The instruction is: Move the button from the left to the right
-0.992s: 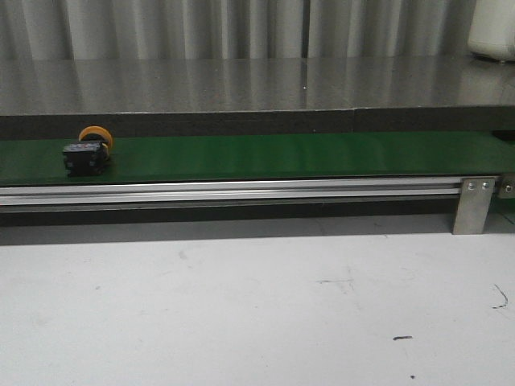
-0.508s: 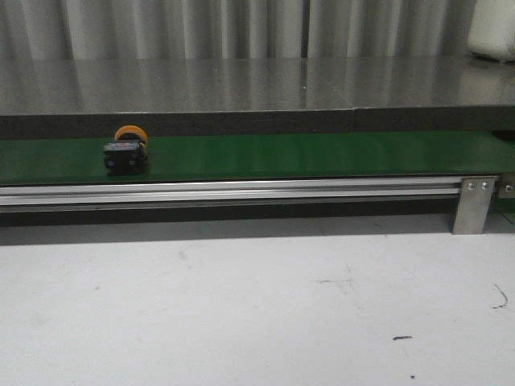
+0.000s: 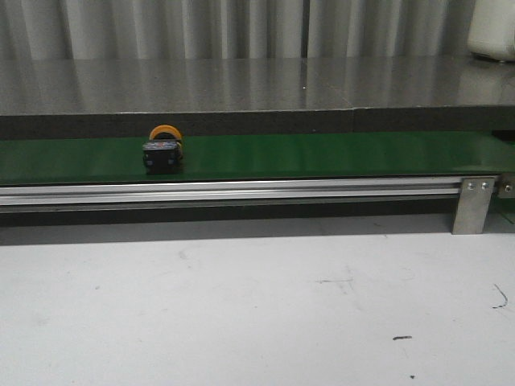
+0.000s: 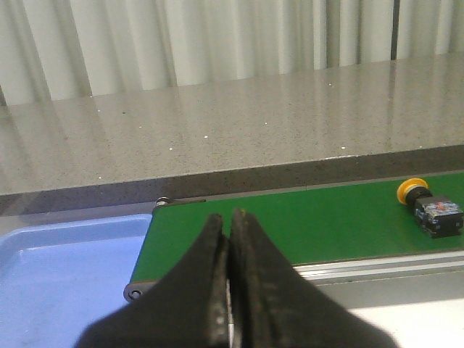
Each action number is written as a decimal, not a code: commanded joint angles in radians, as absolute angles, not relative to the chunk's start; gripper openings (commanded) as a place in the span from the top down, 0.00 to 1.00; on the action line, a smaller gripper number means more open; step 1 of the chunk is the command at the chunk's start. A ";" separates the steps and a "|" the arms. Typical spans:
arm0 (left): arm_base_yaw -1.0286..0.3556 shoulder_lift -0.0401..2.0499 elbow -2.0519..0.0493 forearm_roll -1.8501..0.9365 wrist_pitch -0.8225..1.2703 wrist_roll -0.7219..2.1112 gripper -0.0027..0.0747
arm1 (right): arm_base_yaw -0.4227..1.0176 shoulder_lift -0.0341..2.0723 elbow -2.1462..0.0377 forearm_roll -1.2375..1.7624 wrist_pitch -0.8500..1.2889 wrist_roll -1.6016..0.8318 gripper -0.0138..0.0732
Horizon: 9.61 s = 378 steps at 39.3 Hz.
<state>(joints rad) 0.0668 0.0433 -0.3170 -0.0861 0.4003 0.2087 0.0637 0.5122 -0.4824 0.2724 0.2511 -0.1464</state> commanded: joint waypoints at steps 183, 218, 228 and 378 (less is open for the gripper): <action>0.061 0.055 -0.341 -0.096 0.312 0.202 0.99 | -0.240 1.631 -1.444 0.232 0.608 -0.150 0.63; 0.061 0.055 -0.341 -0.096 0.312 0.202 0.99 | -0.452 1.879 -1.476 0.224 0.629 -0.155 0.22; 0.061 0.055 -0.341 -0.096 0.312 0.202 0.99 | -0.368 1.720 -1.527 0.245 0.661 -0.157 0.37; -0.016 -0.023 0.037 0.020 0.096 -0.020 0.99 | 0.099 0.239 -0.366 0.245 0.235 -0.262 0.92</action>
<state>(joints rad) -0.0113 -0.0038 0.0096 0.0212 0.1815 -0.0106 0.0959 0.2329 -0.3383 0.2393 0.3090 -0.2549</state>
